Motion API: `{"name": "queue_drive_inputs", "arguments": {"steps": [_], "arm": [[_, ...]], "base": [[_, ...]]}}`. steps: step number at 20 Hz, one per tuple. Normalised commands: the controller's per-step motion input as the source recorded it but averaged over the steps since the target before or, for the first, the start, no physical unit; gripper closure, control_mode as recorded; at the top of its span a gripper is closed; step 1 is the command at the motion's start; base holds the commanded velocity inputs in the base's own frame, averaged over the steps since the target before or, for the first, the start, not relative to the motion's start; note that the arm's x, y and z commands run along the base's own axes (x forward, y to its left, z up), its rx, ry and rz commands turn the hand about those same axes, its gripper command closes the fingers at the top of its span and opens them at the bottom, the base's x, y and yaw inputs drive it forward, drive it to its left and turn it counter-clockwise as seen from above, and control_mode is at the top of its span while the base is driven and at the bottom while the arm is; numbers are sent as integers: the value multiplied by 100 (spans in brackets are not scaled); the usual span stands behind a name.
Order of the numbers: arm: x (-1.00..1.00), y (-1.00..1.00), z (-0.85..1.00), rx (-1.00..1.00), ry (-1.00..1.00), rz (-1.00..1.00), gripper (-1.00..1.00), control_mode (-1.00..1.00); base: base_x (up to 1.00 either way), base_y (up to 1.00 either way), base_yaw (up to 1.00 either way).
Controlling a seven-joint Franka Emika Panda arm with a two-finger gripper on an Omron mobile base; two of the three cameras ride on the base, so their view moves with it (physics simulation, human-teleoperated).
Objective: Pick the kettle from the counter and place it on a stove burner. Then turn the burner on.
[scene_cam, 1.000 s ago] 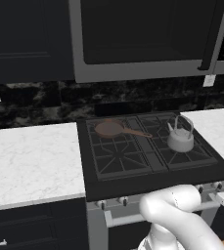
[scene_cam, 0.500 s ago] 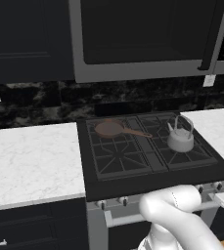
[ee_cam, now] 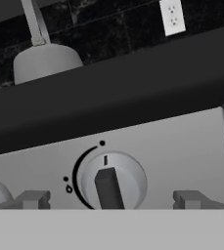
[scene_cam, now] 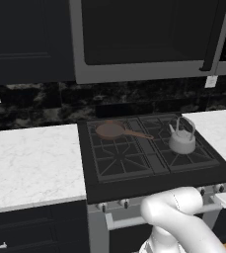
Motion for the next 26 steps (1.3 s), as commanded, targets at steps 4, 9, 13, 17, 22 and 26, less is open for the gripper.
{"name": "queue_drive_inputs", "arguments": {"steps": [4, 9, 13, 17, 22, 26], "arm": [[11, 0, 0, 0, 0, 0, -100, -100], [6, -3, 0, 0, 0, 0, -100, -100], [0, -1, 0, 0, 0, 0, -100, -100], [0, 0, 0, 0, 0, 0, -100, -100], [0, 0, 0, 0, 0, 0, 100, -100], [0, 0, 0, 0, 0, 0, 100, -100]], "base": [[0, 0, 0], [0, 0, 0], [0, 0, 0], [0, 0, 0], [0, 0, 0], [0, 0, 0]]}}
